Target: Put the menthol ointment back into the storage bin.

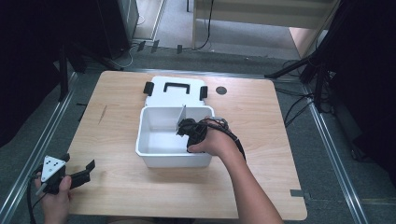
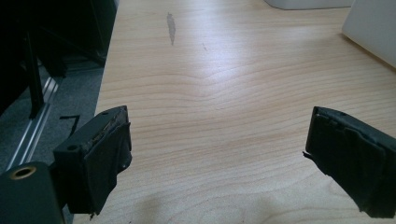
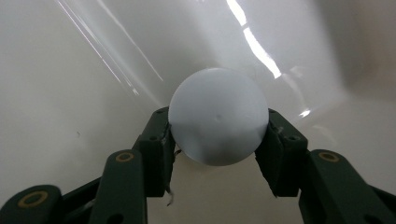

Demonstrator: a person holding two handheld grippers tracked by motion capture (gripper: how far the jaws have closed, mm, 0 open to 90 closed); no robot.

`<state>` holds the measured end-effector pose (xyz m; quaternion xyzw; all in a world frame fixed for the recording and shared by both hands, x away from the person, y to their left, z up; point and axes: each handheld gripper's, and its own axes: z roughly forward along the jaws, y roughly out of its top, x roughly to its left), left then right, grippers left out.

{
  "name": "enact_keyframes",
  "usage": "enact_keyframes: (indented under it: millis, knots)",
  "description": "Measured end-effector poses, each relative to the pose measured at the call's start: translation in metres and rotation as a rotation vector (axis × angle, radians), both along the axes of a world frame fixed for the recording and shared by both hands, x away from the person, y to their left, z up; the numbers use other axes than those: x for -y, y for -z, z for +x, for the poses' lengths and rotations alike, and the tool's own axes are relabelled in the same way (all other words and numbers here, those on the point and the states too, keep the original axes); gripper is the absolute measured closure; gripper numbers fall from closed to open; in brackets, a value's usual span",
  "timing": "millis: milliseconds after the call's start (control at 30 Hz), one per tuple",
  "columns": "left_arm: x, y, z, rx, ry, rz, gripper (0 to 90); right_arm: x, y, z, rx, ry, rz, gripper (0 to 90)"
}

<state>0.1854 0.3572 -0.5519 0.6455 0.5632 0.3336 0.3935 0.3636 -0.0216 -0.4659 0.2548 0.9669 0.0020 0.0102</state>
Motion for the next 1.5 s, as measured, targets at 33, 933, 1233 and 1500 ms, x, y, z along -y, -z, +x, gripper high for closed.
enact_keyframes:
  millis: [33, 933, 1233, 1500]
  knots:
    - [0.0, 0.0, 0.0, 0.0, 0.0, 0.0, 7.8, 0.0, 0.001, 0.0, 0.001, -0.004, -0.009, 51.7]
    - [0.0, 0.0, 0.0, -0.002, -0.003, -0.009, 7.8, 0.0, -0.002, -0.002, 0.016, -0.009, 0.005, 47.6]
    - [0.0, 0.0, 0.001, -0.002, -0.004, -0.007, 7.7, 0.003, -0.028, -0.005, 0.064, 0.006, 0.067, 45.2]
    - [-0.001, 0.0, 0.001, -0.002, -0.004, -0.01, 7.8, 0.007, -0.055, -0.007, 0.068, 0.018, 0.119, 43.9]
